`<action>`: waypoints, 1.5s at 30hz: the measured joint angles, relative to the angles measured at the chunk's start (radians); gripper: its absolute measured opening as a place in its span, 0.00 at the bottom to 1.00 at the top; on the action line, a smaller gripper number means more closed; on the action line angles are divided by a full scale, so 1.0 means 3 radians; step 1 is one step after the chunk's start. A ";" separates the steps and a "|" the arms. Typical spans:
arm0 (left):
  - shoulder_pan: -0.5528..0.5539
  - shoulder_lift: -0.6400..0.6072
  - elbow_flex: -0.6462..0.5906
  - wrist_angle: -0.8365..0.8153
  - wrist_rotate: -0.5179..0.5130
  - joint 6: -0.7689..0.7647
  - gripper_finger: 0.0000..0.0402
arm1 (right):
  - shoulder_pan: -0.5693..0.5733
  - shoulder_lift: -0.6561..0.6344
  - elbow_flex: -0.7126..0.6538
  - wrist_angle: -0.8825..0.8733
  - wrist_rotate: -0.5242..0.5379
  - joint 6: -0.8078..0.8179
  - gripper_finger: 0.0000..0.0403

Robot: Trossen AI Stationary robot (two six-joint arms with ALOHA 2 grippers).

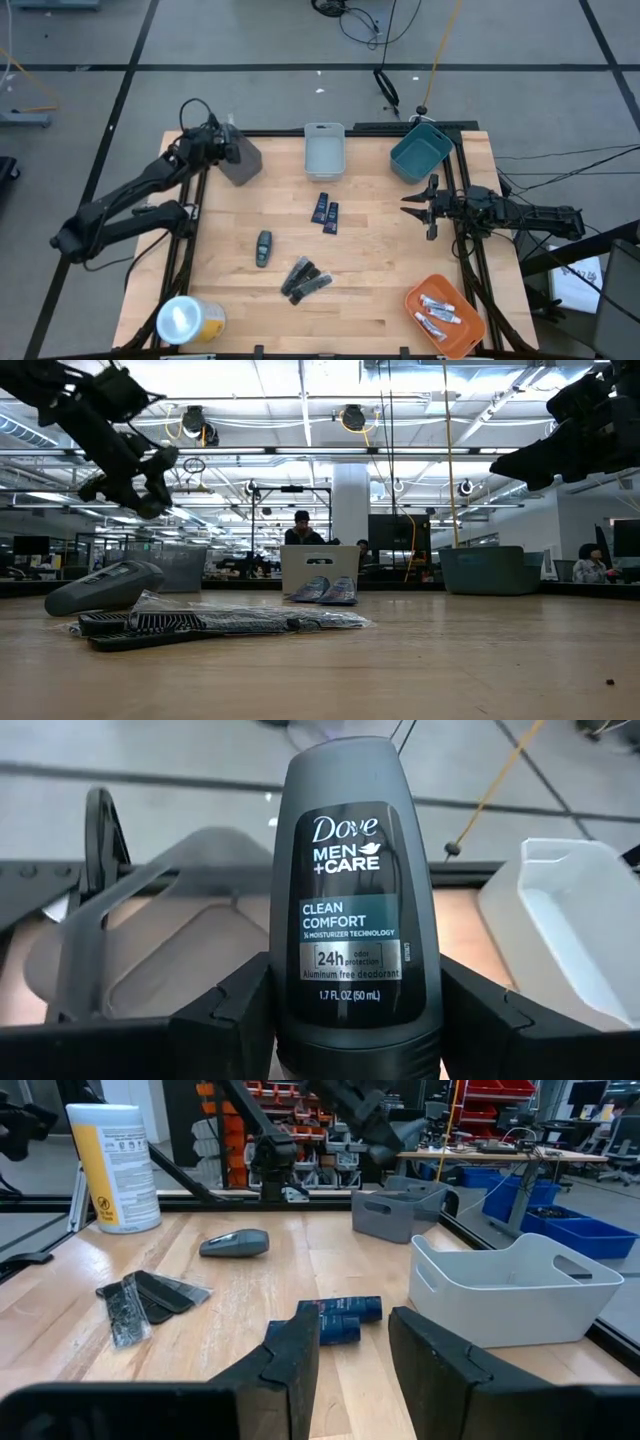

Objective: Pick & Place Travel size toiletries
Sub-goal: Put the left gray deodorant into the black bin

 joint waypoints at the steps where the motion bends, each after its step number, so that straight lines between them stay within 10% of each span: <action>1: 0.0055 0.0061 0.0003 0.0013 0.0053 0.0002 0.50 | 0.0000 0.0000 0.0000 0.0000 0.0000 0.0000 0.28; 18: 0.0331 0.1265 0.1368 -0.1388 0.0208 0.0280 0.50 | 0.0000 0.0000 0.0000 -0.0001 0.0000 0.0005 0.28; 45: 0.0064 0.2205 0.1405 -0.1572 -0.0051 0.0086 0.51 | 0.0001 0.0000 0.0000 0.0001 -0.0013 0.0008 0.28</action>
